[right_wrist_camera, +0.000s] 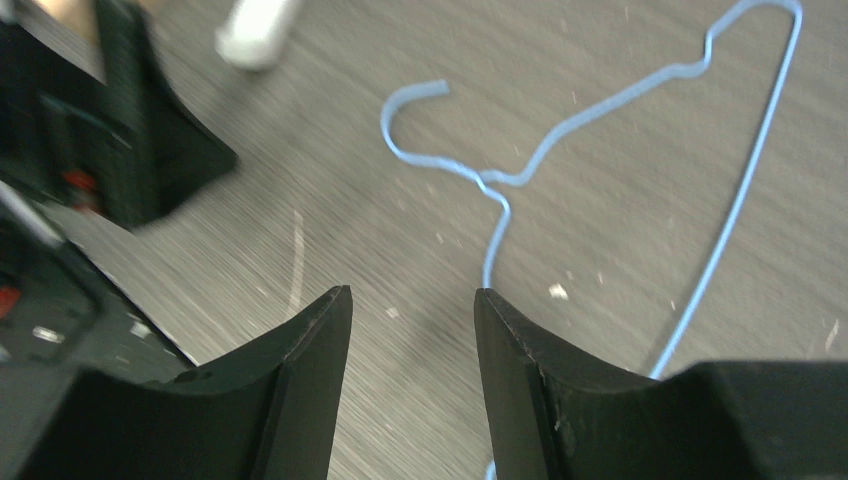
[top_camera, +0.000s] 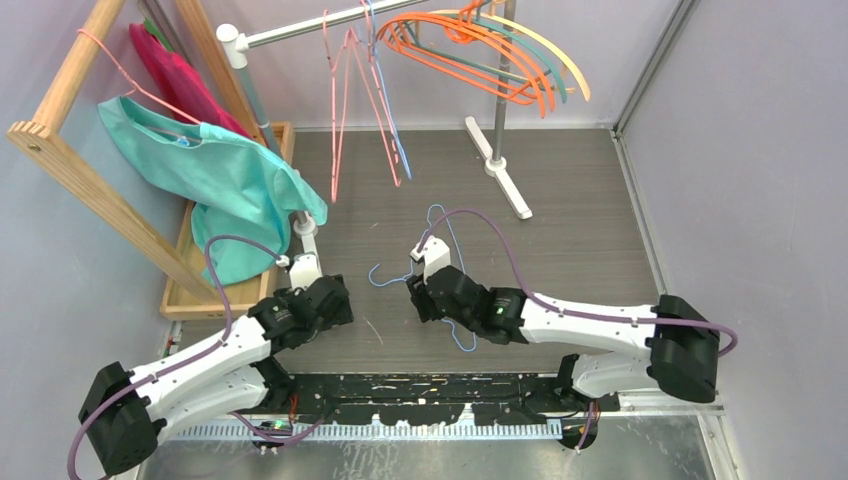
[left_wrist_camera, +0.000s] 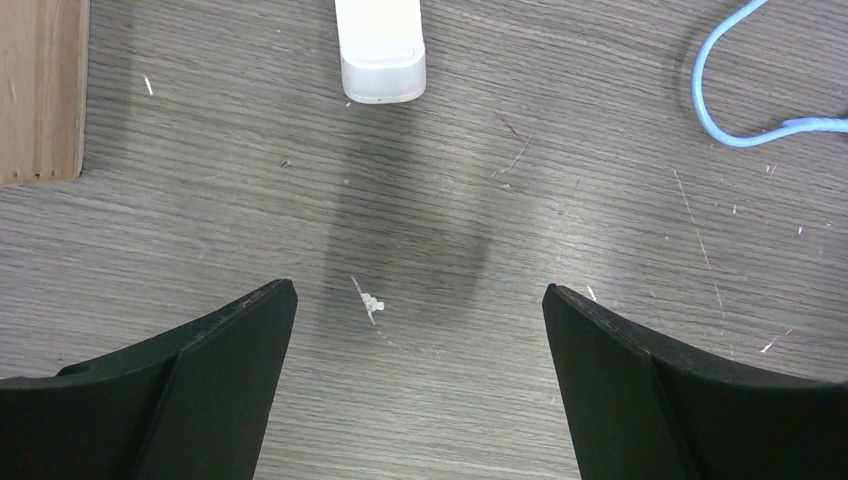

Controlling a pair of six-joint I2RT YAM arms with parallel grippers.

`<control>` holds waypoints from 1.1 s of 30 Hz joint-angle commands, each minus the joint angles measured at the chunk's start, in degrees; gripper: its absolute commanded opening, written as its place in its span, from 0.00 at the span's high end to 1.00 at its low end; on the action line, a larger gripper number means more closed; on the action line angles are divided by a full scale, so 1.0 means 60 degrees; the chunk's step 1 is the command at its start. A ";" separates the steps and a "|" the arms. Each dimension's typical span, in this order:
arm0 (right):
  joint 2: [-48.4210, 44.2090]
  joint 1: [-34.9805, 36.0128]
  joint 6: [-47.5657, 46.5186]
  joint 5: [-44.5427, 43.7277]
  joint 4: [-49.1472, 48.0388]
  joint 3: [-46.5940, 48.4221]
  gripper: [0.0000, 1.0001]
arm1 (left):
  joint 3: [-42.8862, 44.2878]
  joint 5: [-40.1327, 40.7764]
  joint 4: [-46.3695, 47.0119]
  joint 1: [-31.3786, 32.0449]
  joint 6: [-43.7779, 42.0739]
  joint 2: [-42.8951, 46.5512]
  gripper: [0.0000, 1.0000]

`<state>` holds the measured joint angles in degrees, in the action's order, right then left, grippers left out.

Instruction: Organize the hangers

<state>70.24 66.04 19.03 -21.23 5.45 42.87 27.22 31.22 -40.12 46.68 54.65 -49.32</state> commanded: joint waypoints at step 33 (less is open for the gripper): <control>0.3920 -0.0780 0.0040 0.0127 -0.1599 -0.0452 0.58 | -0.0231 0.0098 0.0194 -0.0067 0.0270 0.0855 0.02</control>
<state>91.83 61.63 18.09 -19.79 -3.18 41.15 25.74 30.35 -38.89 46.48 55.18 -45.65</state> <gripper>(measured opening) 0.448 0.980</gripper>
